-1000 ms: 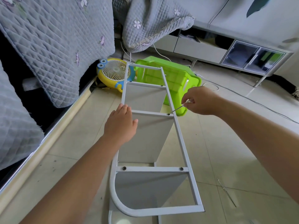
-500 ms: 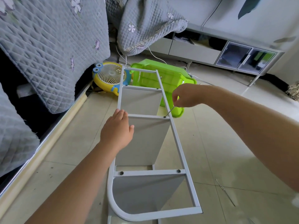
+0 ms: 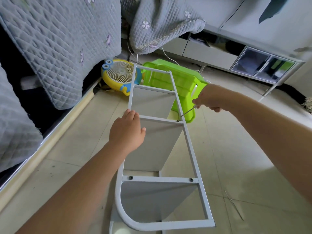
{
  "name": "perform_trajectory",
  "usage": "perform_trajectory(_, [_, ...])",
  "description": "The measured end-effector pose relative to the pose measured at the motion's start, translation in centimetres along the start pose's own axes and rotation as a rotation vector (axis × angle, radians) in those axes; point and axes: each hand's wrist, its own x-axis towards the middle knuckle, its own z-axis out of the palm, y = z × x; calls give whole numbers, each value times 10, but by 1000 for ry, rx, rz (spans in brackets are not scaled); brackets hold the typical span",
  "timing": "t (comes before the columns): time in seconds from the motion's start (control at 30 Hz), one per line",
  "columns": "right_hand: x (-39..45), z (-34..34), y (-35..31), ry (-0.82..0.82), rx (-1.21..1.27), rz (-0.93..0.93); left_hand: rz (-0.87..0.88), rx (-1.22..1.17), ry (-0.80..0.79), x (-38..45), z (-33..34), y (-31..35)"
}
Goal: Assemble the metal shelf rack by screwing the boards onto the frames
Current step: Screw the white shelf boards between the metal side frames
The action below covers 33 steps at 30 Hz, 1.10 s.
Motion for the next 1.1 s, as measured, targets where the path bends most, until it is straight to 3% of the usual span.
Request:
perform_trajectory(0.17, [18,2,-6,306,-232,-209,-64,-52,54,11,-12,5])
perform_trajectory(0.3, [41,9,-6,422,-37,-268,-94,-101,98,29,-16,9])
perform_trajectory(0.43, [23,18,-29,349,190,-498,-117,-255,-3,30,-6,-7])
perform_trajectory(0.6, [-1,32,-53,219,56,-737,-70,-252,-55,5,7,-23])
perform_trajectory(1.1, [-7,35,-72,152,-65,-730,-100,-230,-52,-1,4,-18])
